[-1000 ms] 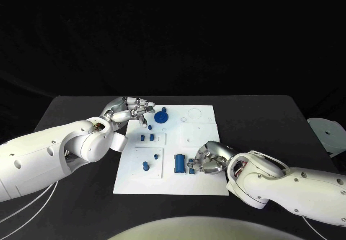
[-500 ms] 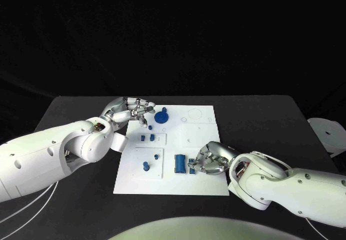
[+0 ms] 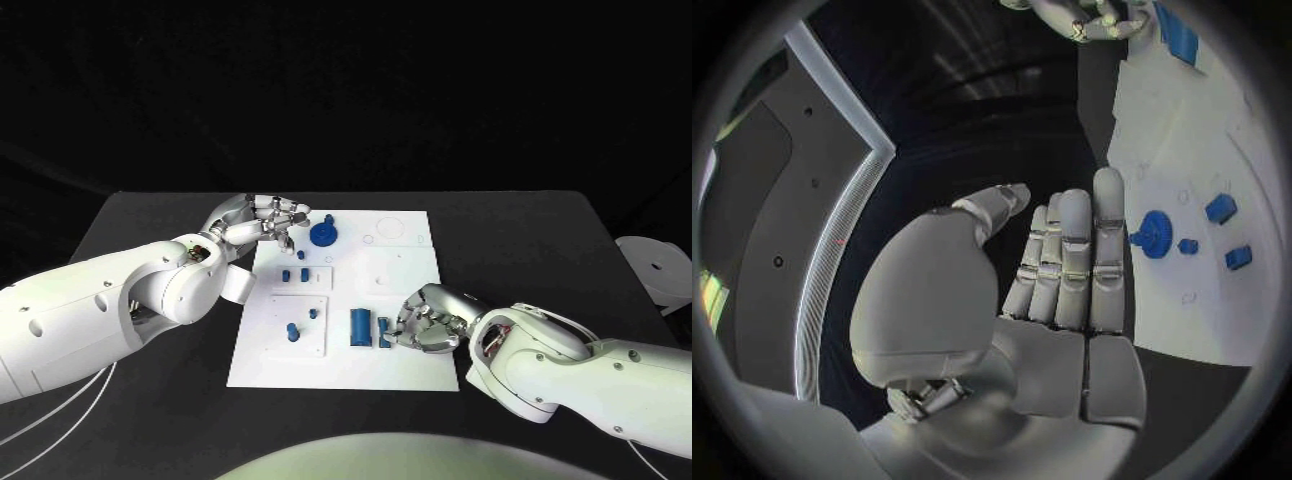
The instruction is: Assemble the parts on the task board
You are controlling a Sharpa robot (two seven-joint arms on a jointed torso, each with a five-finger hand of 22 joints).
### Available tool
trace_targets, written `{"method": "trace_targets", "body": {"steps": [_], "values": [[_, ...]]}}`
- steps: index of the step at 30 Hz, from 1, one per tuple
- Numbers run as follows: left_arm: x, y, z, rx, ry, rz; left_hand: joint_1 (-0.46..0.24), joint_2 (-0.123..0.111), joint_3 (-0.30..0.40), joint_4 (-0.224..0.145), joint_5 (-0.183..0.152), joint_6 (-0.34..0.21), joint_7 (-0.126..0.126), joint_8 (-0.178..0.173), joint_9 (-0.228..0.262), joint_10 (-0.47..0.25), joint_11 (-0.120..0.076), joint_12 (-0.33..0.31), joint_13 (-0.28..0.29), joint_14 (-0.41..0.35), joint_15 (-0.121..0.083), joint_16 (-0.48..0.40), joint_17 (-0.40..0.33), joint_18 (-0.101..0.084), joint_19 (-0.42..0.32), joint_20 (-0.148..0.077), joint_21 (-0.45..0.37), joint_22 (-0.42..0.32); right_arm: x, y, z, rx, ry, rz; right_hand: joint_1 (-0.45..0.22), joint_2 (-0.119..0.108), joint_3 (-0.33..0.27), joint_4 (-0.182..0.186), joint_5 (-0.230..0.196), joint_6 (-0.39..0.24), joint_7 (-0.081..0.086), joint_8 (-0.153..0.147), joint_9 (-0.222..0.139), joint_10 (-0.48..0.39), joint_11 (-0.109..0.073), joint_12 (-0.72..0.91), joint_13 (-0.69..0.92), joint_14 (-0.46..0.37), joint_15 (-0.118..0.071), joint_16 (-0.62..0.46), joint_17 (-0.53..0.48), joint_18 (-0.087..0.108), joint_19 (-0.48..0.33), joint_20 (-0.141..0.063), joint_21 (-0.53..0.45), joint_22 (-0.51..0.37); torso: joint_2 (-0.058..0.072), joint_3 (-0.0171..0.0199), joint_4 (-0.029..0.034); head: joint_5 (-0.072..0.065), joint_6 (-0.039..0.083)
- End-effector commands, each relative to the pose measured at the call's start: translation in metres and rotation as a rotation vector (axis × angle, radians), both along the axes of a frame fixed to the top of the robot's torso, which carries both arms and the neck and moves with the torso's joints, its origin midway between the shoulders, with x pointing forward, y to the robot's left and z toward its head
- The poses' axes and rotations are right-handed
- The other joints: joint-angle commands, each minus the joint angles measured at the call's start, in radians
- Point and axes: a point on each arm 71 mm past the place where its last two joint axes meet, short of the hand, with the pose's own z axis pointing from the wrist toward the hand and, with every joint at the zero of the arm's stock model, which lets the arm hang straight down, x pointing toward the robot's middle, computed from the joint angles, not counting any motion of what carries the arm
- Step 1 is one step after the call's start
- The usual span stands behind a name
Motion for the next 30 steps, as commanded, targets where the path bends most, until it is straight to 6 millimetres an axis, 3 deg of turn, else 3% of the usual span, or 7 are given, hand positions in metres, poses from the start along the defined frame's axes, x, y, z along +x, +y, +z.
{"method": "trace_targets", "body": {"steps": [1,16,30], "values": [[-0.001,-0.002,0.001,-0.010,-0.002,-0.014,0.000,0.013,-0.006,0.002,0.001,-0.003,0.004,-0.007,0.001,0.000,0.003,-0.006,0.001,-0.009,0.001,0.002,-0.001,0.014,0.008,-0.001,-0.006,-0.001,-0.003,0.004,0.000,0.008,-0.002,0.082,0.011,-0.001,-0.006,-0.001,-0.005,0.000,0.004,0.005,0.001,0.009,0.001,0.004,0.074,0.073,-0.005,0.006,0.104,-0.008,0.051,-0.007,0.003,0.223,0.000,0.0004,-0.0004,0.000,0.000],[-0.001,-0.002,0.001,-0.011,-0.003,-0.014,0.000,0.013,-0.006,0.002,0.001,-0.003,0.004,-0.007,0.001,0.000,0.003,-0.006,0.001,-0.009,0.001,0.002,-0.001,0.014,0.008,-0.001,-0.006,-0.001,-0.002,0.004,-0.005,-0.019,0.024,0.089,0.015,0.000,-0.008,-0.002,-0.009,0.000,0.004,0.005,0.000,0.009,0.001,0.004,0.075,0.073,-0.005,0.006,0.104,-0.008,0.050,-0.007,0.002,0.223,0.001,0.0001,0.0005,-0.001,0.001],[0.000,-0.002,0.001,-0.011,-0.003,-0.014,0.001,0.014,-0.005,0.003,0.002,-0.002,0.004,-0.007,0.002,0.001,0.003,-0.007,0.002,-0.009,0.001,0.003,-0.001,0.014,0.008,-0.001,-0.007,-0.002,0.011,-0.002,-0.016,-0.065,0.020,0.055,0.036,0.015,-0.006,-0.005,-0.012,0.002,0.002,0.005,0.000,0.010,0.000,0.007,0.077,0.074,-0.006,0.007,0.106,-0.008,0.051,-0.007,0.004,0.224,0.000,0.0012,0.0024,0.000,-0.001]]}}
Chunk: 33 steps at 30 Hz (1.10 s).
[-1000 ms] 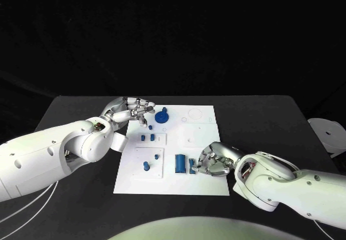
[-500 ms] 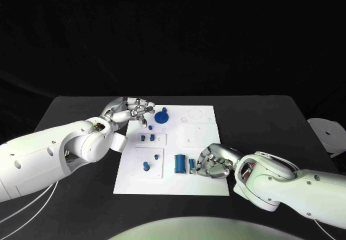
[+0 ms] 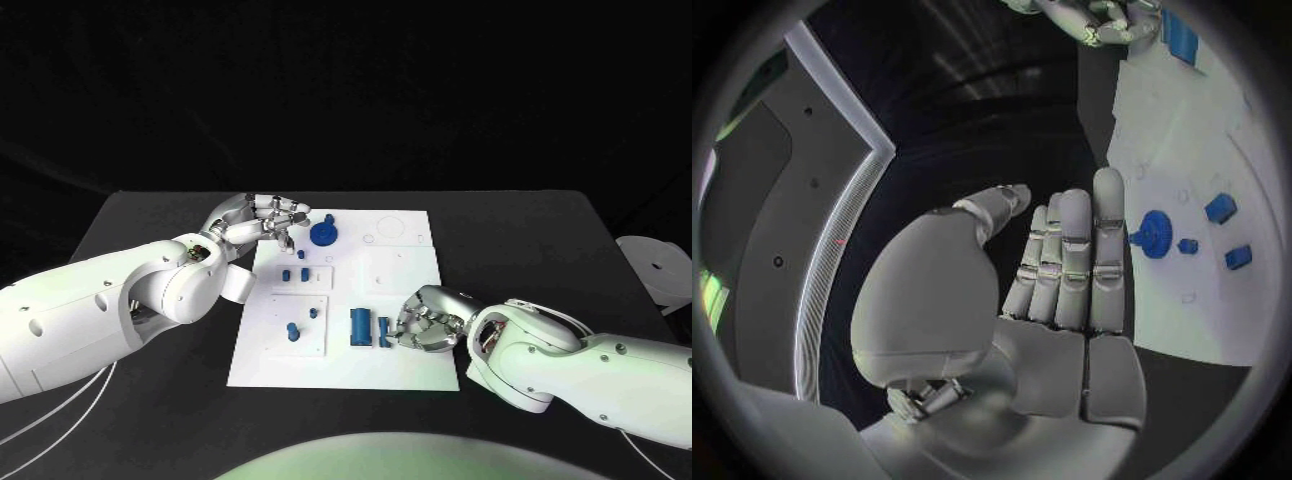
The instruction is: Assemble the parts on the task board
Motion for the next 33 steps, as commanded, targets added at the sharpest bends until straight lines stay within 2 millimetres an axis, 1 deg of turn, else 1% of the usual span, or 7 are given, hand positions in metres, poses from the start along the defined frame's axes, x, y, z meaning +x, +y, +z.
{"method": "trace_targets", "body": {"steps": [1,11,20,26,28,29,33], "values": [[-0.001,-0.002,0.001,-0.011,-0.003,-0.013,-0.003,0.010,-0.005,0.003,0.002,-0.002,0.004,-0.007,0.001,0.001,0.003,-0.007,0.001,-0.009,0.001,0.003,-0.001,0.014,0.008,-0.001,-0.007,-0.001,0.001,0.001,-0.004,-0.028,0.006,0.013,0.012,-0.001,-0.004,-0.004,-0.005,0.002,0.002,0.005,0.000,0.010,-0.001,0.007,0.078,0.074,-0.006,0.003,0.106,-0.008,0.051,-0.007,0.004,0.224,0.000,0.0005,0.0006,0.000,0.000],[0.000,-0.002,0.001,-0.011,-0.004,-0.013,-0.003,0.010,-0.005,0.003,0.002,-0.002,0.004,-0.007,0.001,0.001,0.003,-0.007,0.001,-0.009,0.001,0.003,-0.001,0.014,0.009,-0.001,-0.007,-0.001,-0.002,0.006,-0.002,-0.012,-0.010,0.025,0.057,-0.008,-0.008,-0.028,-0.030,0.000,0.001,0.005,-0.001,0.008,-0.002,0.004,0.078,0.073,-0.007,0.001,0.103,-0.007,0.049,-0.009,-0.002,0.222,-0.001,0.0001,-0.0022,0.000,0.002],[0.001,-0.001,0.000,-0.012,-0.008,-0.006,-0.003,0.010,-0.005,0.003,0.002,-0.002,0.004,-0.007,0.001,0.001,0.003,-0.007,0.001,-0.009,0.001,0.003,-0.001,0.014,0.009,-0.001,-0.007,-0.001,0.005,-0.004,0.020,0.155,-0.076,-0.025,0.061,-0.004,-0.019,-0.016,0.026,-0.027,0.013,-0.012,-0.009,-0.015,0.008,-0.039,0.048,0.064,-0.001,-0.018,0.063,0.005,0.025,-0.005,-0.059,0.206,-0.006,-0.0010,-0.0029,-0.005,0.012],[0.003,0.001,-0.004,-0.032,-0.003,0.022,-0.005,0.009,-0.007,0.005,0.002,-0.002,0.004,-0.007,0.001,0.001,0.003,-0.007,0.002,-0.010,0.001,0.003,-0.002,0.014,0.009,-0.001,-0.008,-0.002,0.026,-0.013,0.035,0.379,-0.076,-0.043,0.110,0.000,-0.013,-0.040,0.049,-0.096,0.046,-0.047,-0.020,-0.117,0.037,-0.203,-0.068,0.023,0.023,-0.100,-0.082,0.047,-0.072,0.013,-0.287,0.139,-0.018,-0.0030,-0.0068,-0.006,0.027],[0.003,0.003,-0.007,-0.047,0.002,0.038,-0.010,0.007,-0.010,0.008,0.001,-0.003,0.005,-0.008,0.001,0.000,0.004,-0.009,0.002,-0.016,0.002,0.000,-0.003,0.014,0.005,0.000,-0.012,-0.004,0.036,-0.019,0.037,0.454,-0.062,-0.073,0.146,0.010,0.001,-0.062,0.041,-0.131,0.065,-0.062,-0.022,-0.244,0.053,-0.407,-0.218,-0.038,0.038,-0.222,-0.257,0.090,-0.183,0.029,-0.537,0.055,-0.024,-0.0038,-0.0079,-0.007,0.035],[0.003,0.004,-0.008,-0.057,0.004,0.048,-0.012,0.006,-0.011,0.010,0.001,-0.004,0.005,-0.009,0.001,-0.001,0.005,-0.010,0.003,-0.022,0.003,-0.004,-0.005,0.014,0.001,0.001,-0.016,-0.006,0.042,-0.023,0.038,0.495,-0.051,-0.094,0.160,0.011,0.012,-0.072,0.031,-0.155,0.078,-0.068,-0.021,-0.357,0.065,-0.585,-0.352,-0.113,0.054,-0.356,-0.425,0.126,-0.293,0.041,-0.775,-0.034,-0.028,-0.0043,-0.0085,-0.007,0.039],[0.006,0.008,-0.014,-0.098,0.010,0.089,-0.018,0.001,-0.016,0.018,0.000,-0.006,0.008,-0.011,0.001,-0.010,0.010,-0.019,0.002,-0.083,0.011,-0.049,-0.025,0.012,-0.040,0.007,-0.054,-0.024,0.061,-0.037,0.035,0.618,-0.006,-0.186,0.185,0.016,0.050,-0.090,0.014,-0.229,0.111,-0.103,-0.035,-0.439,0.096,-0.688,-0.440,-0.252,0.079,-0.590,-0.660,0.139,-0.387,0.066,-0.961,-0.133,-0.046,-0.0083,-0.0087,-0.009,0.056]]}}
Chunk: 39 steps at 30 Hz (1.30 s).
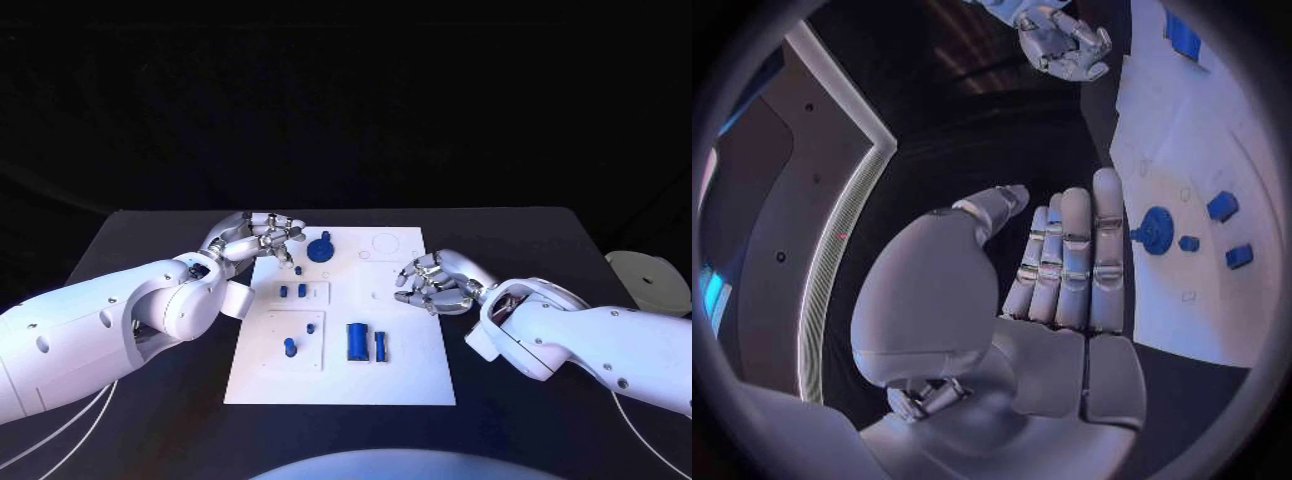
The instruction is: Assemble the parts on the task board
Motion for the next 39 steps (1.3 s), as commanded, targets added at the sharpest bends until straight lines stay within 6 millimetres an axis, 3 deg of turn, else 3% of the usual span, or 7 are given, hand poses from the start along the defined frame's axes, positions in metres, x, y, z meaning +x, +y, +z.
{"method": "trace_targets", "body": {"steps": [1,25,26,31,32,35,39], "values": [[0.003,0.004,-0.003,-0.089,-0.009,0.065,-0.012,-0.004,-0.001,0.009,0.001,-0.007,0.009,-0.007,0.001,-0.025,0.013,-0.020,-0.007,-0.074,0.012,-0.068,-0.030,0.009,-0.056,0.009,-0.052,-0.026,0.016,-0.011,0.000,0.304,0.076,-0.087,0.021,-0.003,0.031,-0.010,-0.011,-0.045,0.024,-0.025,-0.013,-0.053,0.022,-0.070,-0.063,-0.071,0.022,-0.119,-0.084,0.005,-0.049,0.019,-0.087,-0.056,-0.025,-0.0049,-0.0013,-0.002,0.022],[0.029,0.019,-0.033,-0.195,-0.034,0.301,0.038,0.038,-0.158,0.048,0.001,-0.123,0.033,-0.089,-0.032,-0.289,0.093,-0.188,-0.056,-0.511,0.174,-0.863,-0.323,-0.035,-0.394,0.168,-0.714,-0.411,0.090,-0.039,-0.024,0.627,0.084,-0.297,-0.089,0.053,0.103,-0.108,-0.097,-0.055,0.101,-0.212,-0.221,-0.124,0.138,-0.595,-0.760,-0.363,0.174,-0.768,-0.459,0.012,-0.278,0.181,-0.464,-0.658,-0.079,0.0079,-0.0076,0.015,0.112],[0.028,0.017,-0.034,-0.179,-0.009,0.267,-0.367,0.220,-0.513,-0.057,-0.347,-0.908,-0.188,-0.298,-0.210,-1.134,-0.110,-0.251,-0.119,-1.081,-0.035,-1.076,-0.404,-0.170,-1.078,-0.122,-0.815,-0.475,0.090,-0.041,-0.025,0.557,0.086,-0.322,-0.444,0.171,-0.384,-0.173,-0.195,-0.830,-0.139,-0.380,-0.600,-1.058,-0.058,-0.685,-0.909,-1.267,0.013,-0.999,-0.719,-0.170,-1.111,-0.089,-0.527,-1.210,-0.079,0.0007,-0.0122,0.012,0.108],[0.027,0.014,-0.032,-0.169,-0.013,0.273,-0.494,0.220,-0.513,-0.057,-0.347,-0.908,-0.188,-0.298,-0.210,-1.134,-0.110,-0.251,-0.119,-1.081,-0.035,-1.076,-0.404,-0.170,-1.078,-0.122,-0.815,-0.475,0.088,-0.038,-0.023,0.567,0.078,-0.331,-0.564,0.171,-0.384,-0.173,-0.195,-0.830,-0.139,-0.380,-0.600,-1.058,-0.058,-0.685,-0.909,-1.267,0.013,-0.999,-0.719,-0.170,-1.111,-0.089,-0.527,-1.210,-0.081,0.0017,-0.0077,0.012,0.120],[0.026,0.013,-0.031,-0.165,-0.015,0.276,-0.516,0.220,-0.513,-0.057,-0.347,-0.908,-0.188,-0.298,-0.210,-1.134,-0.110,-0.251,-0.119,-1.081,-0.035,-1.076,-0.404,-0.170,-1.078,-0.122,-0.815,-0.475,0.087,-0.036,-0.021,0.571,0.074,-0.336,-1.285,0.171,-0.384,-0.173,-0.195,-0.830,-0.139,-0.380,-0.600,-1.058,-0.058,-0.685,-0.909,-1.267,0.013,-0.999,-0.719,-0.170,-1.111,-0.089,-0.527,-1.210,-0.081,0.0022,-0.0056,0.012,0.126],[0.024,0.005,-0.027,-0.143,-0.025,0.291,-1.311,0.220,-0.513,-0.057,-0.347,-0.908,-0.188,-0.298,-0.210,-1.134,-0.110,-0.251,-0.119,-1.081,-0.035,-1.076,-0.404,-0.170,-1.078,-0.122,-0.815,-0.475,0.082,-0.028,-0.015,0.592,0.058,-0.357,-1.285,0.171,-0.384,-0.173,-0.195,-0.830,-0.139,-0.380,-0.600,-1.058,-0.058,-0.685,-0.909,-1.267,0.013,-0.999,-0.719,-0.170,-1.111,-0.089,-0.527,-1.210,-0.085,0.0044,0.0040,0.012,0.153],[0.018,-0.006,-0.020,-0.106,-0.042,0.315,-1.311,0.220,-0.513,-0.057,-0.347,-0.908,-0.188,-0.298,-0.210,-1.134,-0.110,-0.251,-0.119,-1.081,-0.035,-1.076,-0.404,-0.170,-1.078,-0.122,-0.815,-0.475,0.074,-0.015,-0.003,0.624,0.034,-0.393,-1.285,0.171,-0.384,-0.173,-0.195,-0.830,-0.139,-0.380,-0.600,-1.058,-0.058,-0.685,-0.909,-1.267,0.013,-0.999,-0.719,-0.170,-1.111,-0.089,-0.527,-1.210,-0.088,0.0064,0.0127,0.012,0.177]]}}
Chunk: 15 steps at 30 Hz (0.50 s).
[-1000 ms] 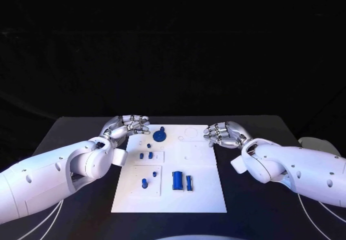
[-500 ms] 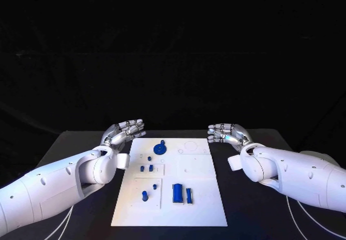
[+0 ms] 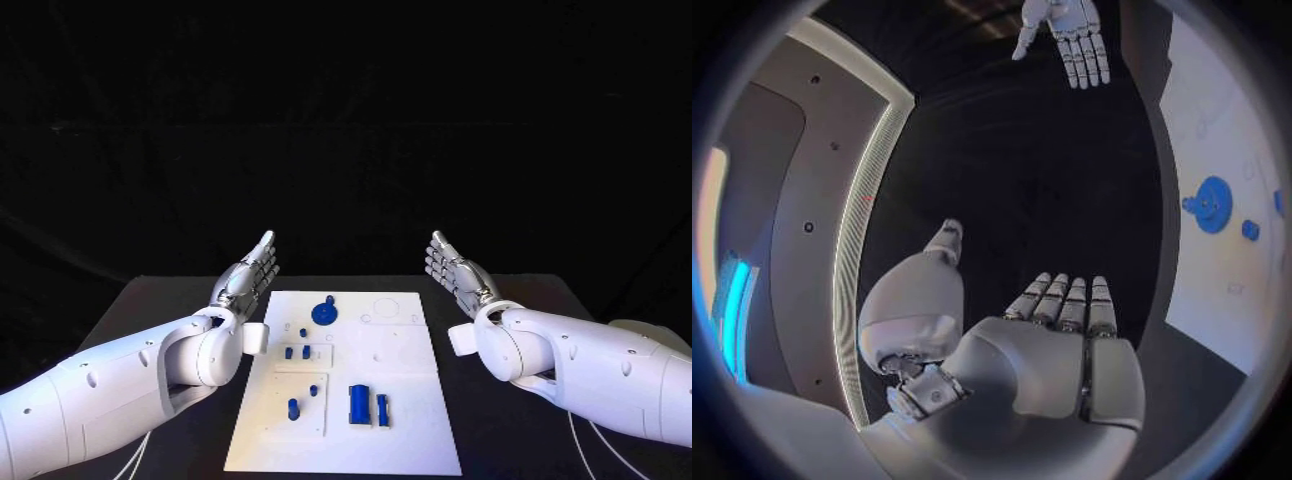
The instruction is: Assemble the parts on the task board
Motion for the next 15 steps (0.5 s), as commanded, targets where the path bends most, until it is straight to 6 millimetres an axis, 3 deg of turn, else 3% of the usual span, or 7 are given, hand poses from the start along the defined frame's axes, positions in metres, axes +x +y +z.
{"method": "trace_targets", "body": {"steps": [1,3,10,15], "values": [[-0.004,-0.007,0.008,0.072,-0.024,0.075,-0.604,0.025,-0.053,-0.016,-0.051,-0.118,-0.032,-0.031,-0.026,-0.128,-0.031,-0.011,-0.010,-0.090,-0.030,-0.033,-0.013,-0.037,-0.102,-0.043,-0.016,-0.010,-0.007,0.007,0.010,0.004,-0.028,-0.097,-0.353,0.016,-0.070,-0.008,-0.019,-0.113,-0.035,-0.024,-0.054,-0.137,-0.029,-0.013,-0.020,-0.133,-0.023,-0.033,-0.037,-0.030,-0.122,-0.039,-0.013,-0.078,-0.004,0.0030,0.0123,0.000,0.026],[-0.009,-0.016,0.015,0.102,-0.034,0.096,-0.604,0.025,-0.053,-0.016,-0.051,-0.118,-0.032,-0.031,-0.026,-0.128,-0.031,-0.011,-0.010,-0.090,-0.030,-0.033,-0.013,-0.037,-0.102,-0.043,-0.016,-0.010,-0.015,0.015,0.019,0.023,-0.037,-0.128,-0.353,0.016,-0.070,-0.008,-0.019,-0.113,-0.035,-0.024,-0.054,-0.137,-0.029,-0.013,-0.020,-0.133,-0.023,-0.033,-0.037,-0.030,-0.122,-0.039,-0.013,-0.078,-0.005,0.0034,0.0140,0.000,0.030],[-0.020,-0.032,0.026,0.157,-0.056,0.137,-0.604,0.025,-0.053,-0.016,-0.051,-0.118,-0.032,-0.031,-0.026,-0.128,-0.031,-0.011,-0.010,-0.090,-0.030,-0.033,-0.013,-0.037,-0.102,-0.043,-0.016,-0.010,-0.029,0.029,0.037,0.052,-0.050,-0.183,-0.353,0.016,-0.070,-0.008,-0.019,-0.113,-0.035,-0.024,-0.054,-0.137,-0.029,-0.013,-0.020,-0.133,-0.023,-0.033,-0.037,-0.030,-0.122,-0.039,-0.013,-0.078,-0.005,0.0035,0.0141,0.000,0.031],[-0.023,-0.036,0.030,0.173,-0.062,0.149,-0.604,0.025,-0.053,-0.016,-0.051,-0.118,-0.032,-0.031,-0.026,-0.128,-0.031,-0.011,-0.010,-0.090,-0.030,-0.033,-0.013,-0.037,-0.102,-0.043,-0.016,-0.010,-0.032,0.032,0.042,0.058,-0.052,-0.195,-0.353,0.016,-0.070,-0.008,-0.019,-0.113,-0.035,-0.024,-0.054,-0.137,-0.029,-0.013,-0.020,-0.133,-0.023,-0.033,-0.037,-0.030,-0.122,-0.039,-0.013,-0.078,-0.005,0.0035,0.0141,0.000,0.031]]}}
